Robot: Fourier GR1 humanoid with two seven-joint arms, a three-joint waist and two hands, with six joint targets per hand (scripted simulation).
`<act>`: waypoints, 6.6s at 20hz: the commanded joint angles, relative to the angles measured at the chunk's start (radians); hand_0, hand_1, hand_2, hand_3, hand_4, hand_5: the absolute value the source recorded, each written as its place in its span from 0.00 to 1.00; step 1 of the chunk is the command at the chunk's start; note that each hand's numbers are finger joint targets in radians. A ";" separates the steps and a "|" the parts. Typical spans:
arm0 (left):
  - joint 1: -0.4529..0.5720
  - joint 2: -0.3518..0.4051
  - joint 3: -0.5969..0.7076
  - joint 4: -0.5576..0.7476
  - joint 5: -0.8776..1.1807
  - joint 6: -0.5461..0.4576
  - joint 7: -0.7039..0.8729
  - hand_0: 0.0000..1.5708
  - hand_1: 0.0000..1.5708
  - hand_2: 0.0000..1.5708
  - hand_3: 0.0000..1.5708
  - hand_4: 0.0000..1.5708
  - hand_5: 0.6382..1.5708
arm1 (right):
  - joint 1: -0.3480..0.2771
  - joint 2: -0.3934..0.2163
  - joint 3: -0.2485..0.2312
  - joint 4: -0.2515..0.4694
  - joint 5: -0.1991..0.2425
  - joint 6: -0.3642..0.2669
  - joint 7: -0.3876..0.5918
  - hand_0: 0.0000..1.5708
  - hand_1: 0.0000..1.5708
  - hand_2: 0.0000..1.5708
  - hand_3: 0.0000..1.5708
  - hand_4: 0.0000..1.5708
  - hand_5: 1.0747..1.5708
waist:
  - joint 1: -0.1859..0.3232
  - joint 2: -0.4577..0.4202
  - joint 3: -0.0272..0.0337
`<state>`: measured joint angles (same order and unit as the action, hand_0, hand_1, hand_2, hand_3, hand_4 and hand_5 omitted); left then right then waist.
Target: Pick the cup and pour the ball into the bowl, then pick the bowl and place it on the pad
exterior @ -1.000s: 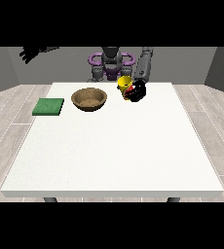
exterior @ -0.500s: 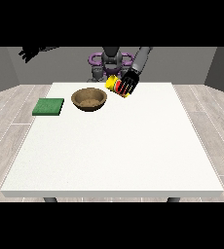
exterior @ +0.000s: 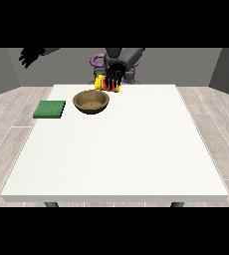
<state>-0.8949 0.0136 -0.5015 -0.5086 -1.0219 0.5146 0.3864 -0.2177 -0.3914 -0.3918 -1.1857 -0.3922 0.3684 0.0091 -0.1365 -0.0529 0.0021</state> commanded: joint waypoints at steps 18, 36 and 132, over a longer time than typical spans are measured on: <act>-0.078 -0.002 -0.243 -0.131 -0.288 -0.476 0.207 0.00 0.00 0.67 0.98 0.70 1.00 | -0.026 0.054 0.073 0.006 0.040 -0.028 0.019 0.00 0.00 0.00 0.11 0.45 0.96 | -0.029 -0.053 -0.0023; 0.038 0.136 0.631 -0.586 0.811 -0.381 -0.172 0.00 0.00 0.00 0.00 0.67 1.00 | 0.026 0.141 0.045 0.054 0.098 -0.206 -0.026 0.00 0.00 0.00 0.00 0.49 0.97 | 0.249 -0.040 -0.0100; 0.381 0.747 1.071 -0.487 1.348 -0.962 -0.499 0.00 0.00 0.00 0.00 0.76 0.99 | -0.315 -0.173 0.004 0.517 0.184 -0.388 0.045 1.00 1.00 1.00 0.38 0.63 1.00 | 0.186 0.263 -0.0016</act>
<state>-0.5549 0.8117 0.5924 -0.9654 0.3555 -0.4849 -0.0674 -0.5252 -0.5798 -0.3568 -0.6982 -0.1801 -0.0075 0.0556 0.0487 0.2307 0.0005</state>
